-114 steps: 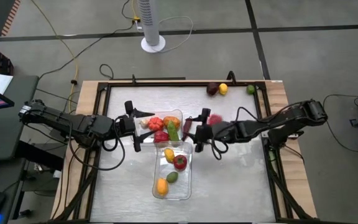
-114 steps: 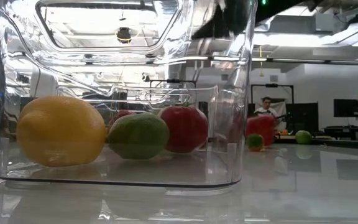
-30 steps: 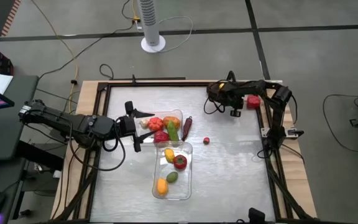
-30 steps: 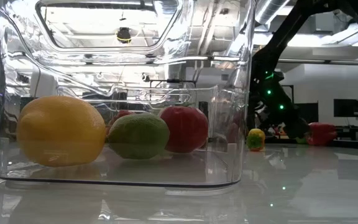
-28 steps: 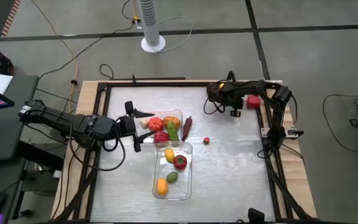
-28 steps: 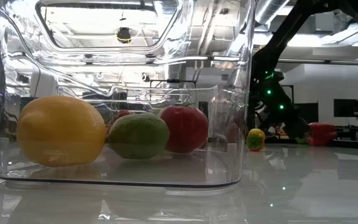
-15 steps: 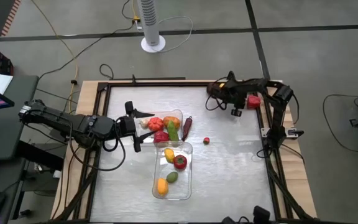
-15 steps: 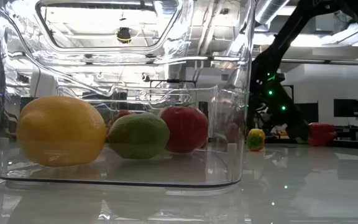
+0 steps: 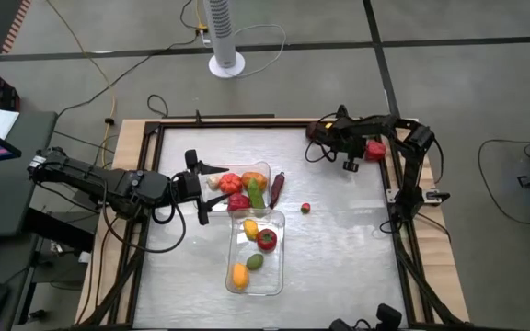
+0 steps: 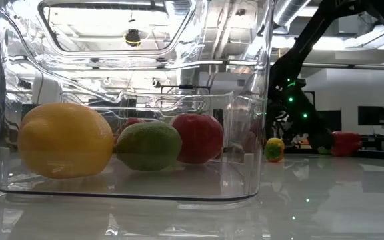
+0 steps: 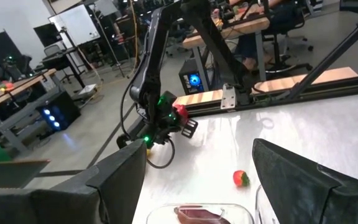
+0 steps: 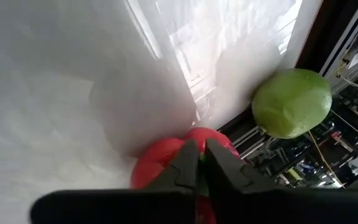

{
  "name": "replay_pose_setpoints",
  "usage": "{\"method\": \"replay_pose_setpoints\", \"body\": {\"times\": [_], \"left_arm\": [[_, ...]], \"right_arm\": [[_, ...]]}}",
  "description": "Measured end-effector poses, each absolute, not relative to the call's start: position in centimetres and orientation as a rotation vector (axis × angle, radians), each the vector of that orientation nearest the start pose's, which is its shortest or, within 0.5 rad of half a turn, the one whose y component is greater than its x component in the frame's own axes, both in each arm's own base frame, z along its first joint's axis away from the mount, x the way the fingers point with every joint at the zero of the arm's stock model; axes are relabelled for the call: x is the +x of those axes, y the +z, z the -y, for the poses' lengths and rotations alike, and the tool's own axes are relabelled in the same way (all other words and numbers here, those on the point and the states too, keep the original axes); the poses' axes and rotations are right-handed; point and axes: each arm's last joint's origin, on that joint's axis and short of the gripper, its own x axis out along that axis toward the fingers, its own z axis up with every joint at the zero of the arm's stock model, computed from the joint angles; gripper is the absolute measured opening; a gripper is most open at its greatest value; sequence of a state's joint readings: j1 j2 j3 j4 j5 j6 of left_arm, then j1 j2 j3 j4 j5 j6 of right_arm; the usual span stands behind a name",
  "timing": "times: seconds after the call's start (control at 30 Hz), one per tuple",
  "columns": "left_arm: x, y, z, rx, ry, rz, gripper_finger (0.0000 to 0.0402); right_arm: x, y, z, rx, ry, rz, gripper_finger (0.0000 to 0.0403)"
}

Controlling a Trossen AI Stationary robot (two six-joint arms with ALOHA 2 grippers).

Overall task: Sort produce into baskets
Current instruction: Put the red bell pepper into the top transparent bin

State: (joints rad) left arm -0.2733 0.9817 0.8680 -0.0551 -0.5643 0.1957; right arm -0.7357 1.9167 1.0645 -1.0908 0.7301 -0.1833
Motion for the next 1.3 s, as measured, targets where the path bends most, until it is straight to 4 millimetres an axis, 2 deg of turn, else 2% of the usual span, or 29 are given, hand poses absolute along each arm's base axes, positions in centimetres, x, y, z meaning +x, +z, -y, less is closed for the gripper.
{"method": "replay_pose_setpoints", "body": {"times": [0.1,0.43,0.6,0.7,0.87,1.07,1.3], "left_arm": [[21.1,33.9,4.3,0.265,0.274,-0.183,0.028],[21.1,33.9,4.3,0.264,0.274,-0.183,0.028],[21.1,33.9,4.3,0.264,0.274,-0.183,0.028],[21.1,33.9,4.3,0.264,0.275,-0.182,0.028],[21.1,33.9,4.3,0.262,0.275,-0.182,0.028],[21.1,33.9,4.3,0.257,0.275,-0.181,0.028],[21.1,33.9,4.3,0.257,0.275,-0.182,0.028]], "right_arm": [[19.7,12.4,20.4,-0.086,-0.749,-2.152,0.0034],[19.9,12.4,19.9,-0.07,-0.737,-2.16,0.0034],[21.0,12.7,19.2,-0.108,-0.732,-2.14,0.0034],[22.2,13.7,18.3,-0.137,-0.733,-2.136,0.0034],[25.1,16.4,15.9,-0.215,-0.737,-2.122,0.0034],[29.3,19.1,12.2,-0.351,-0.703,-1.966,0.0034],[34.0,22.7,7.1,-0.499,-0.603,-1.696,0.0039]]}}
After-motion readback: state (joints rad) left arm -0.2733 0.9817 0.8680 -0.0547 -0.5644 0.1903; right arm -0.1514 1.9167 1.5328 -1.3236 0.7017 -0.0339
